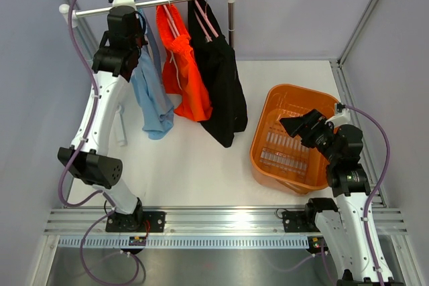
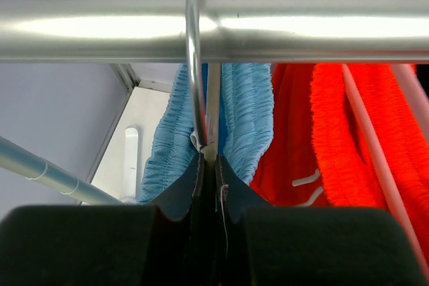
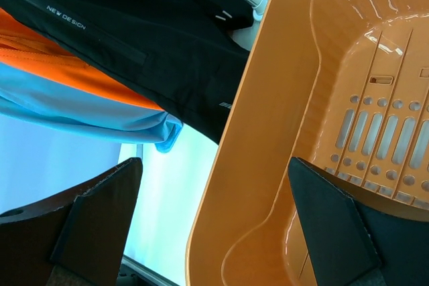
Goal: Remove the shorts from the hanger
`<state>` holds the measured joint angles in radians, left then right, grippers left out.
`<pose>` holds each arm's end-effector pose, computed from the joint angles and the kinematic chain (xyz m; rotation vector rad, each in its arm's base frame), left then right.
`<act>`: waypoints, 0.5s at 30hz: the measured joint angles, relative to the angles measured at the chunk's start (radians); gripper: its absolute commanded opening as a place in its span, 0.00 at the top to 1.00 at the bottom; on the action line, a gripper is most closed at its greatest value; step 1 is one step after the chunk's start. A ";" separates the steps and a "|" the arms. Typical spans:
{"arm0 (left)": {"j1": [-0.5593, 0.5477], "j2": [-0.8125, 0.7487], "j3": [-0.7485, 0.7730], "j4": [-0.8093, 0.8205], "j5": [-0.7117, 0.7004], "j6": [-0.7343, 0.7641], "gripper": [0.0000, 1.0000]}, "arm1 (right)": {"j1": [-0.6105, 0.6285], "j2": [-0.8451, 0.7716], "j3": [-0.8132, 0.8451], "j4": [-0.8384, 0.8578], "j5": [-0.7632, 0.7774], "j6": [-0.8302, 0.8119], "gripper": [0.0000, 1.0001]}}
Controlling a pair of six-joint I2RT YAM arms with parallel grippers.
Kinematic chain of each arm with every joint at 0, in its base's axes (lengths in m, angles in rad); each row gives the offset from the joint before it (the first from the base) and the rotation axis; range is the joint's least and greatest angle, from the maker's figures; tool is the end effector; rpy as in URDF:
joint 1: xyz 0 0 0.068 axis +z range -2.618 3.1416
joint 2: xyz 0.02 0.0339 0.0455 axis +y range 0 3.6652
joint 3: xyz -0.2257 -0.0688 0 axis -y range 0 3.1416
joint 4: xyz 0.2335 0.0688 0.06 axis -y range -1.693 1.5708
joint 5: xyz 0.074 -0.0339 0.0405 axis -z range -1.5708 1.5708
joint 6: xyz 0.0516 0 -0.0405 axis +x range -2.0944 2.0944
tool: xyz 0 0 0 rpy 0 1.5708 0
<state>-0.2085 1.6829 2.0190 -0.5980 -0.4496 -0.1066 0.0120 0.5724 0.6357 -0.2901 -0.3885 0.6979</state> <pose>0.3591 -0.0530 0.4402 -0.2216 1.7965 0.1880 0.1779 0.0217 0.2830 0.3477 1.8304 0.8485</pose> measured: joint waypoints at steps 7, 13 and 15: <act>-0.008 -0.072 0.003 -0.005 0.013 -0.001 1.00 | 0.000 -0.003 -0.002 0.010 -0.009 -0.003 0.01; -0.019 -0.124 -0.027 -0.021 0.012 -0.019 1.00 | 0.000 -0.002 -0.002 0.015 -0.024 -0.008 0.01; -0.023 -0.159 -0.077 -0.027 0.013 -0.027 1.00 | 0.000 -0.003 -0.002 0.014 -0.024 -0.013 0.00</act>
<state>-0.2317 1.5234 1.9423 -0.6254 -0.4362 -0.1333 0.0120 0.5690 0.6334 -0.2756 -0.4129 0.6849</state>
